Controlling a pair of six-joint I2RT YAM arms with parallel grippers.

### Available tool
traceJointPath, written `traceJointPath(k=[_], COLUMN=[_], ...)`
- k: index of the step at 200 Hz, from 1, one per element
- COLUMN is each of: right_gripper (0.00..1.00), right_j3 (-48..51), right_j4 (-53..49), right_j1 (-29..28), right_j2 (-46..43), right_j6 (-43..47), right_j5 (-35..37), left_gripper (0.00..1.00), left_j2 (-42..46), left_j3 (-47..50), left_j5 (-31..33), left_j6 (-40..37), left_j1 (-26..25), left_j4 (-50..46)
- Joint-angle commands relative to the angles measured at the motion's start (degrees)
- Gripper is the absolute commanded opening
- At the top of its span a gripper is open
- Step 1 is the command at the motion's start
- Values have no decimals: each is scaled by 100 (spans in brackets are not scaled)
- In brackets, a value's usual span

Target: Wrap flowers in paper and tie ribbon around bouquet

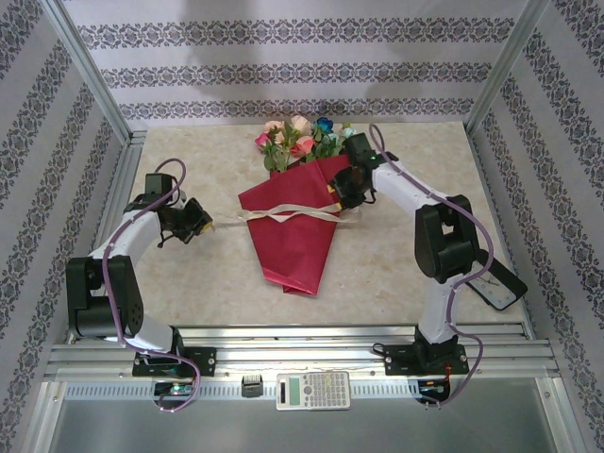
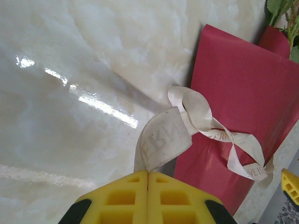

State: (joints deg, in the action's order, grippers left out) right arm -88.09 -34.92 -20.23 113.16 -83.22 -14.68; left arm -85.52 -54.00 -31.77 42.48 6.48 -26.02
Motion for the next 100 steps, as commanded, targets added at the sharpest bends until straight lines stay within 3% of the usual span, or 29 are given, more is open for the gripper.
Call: traceJointPath(k=[1, 66, 100], right_gripper=[44, 46, 37], right_j3=[324, 498, 363], right_j4=[281, 173, 285], right_j1=[-160, -192, -102], right_j2=[-29, -58, 295], right_j6=[-785, -760, -655], right_j5=[-241, 37, -1], left_gripper=[0, 0, 0], left_j2=[49, 46, 33], left_j3=[55, 38, 12], left_j5=[-176, -279, -304], left_j6=[65, 89, 63], left_j1=[3, -4, -2], left_j4=[228, 299, 277])
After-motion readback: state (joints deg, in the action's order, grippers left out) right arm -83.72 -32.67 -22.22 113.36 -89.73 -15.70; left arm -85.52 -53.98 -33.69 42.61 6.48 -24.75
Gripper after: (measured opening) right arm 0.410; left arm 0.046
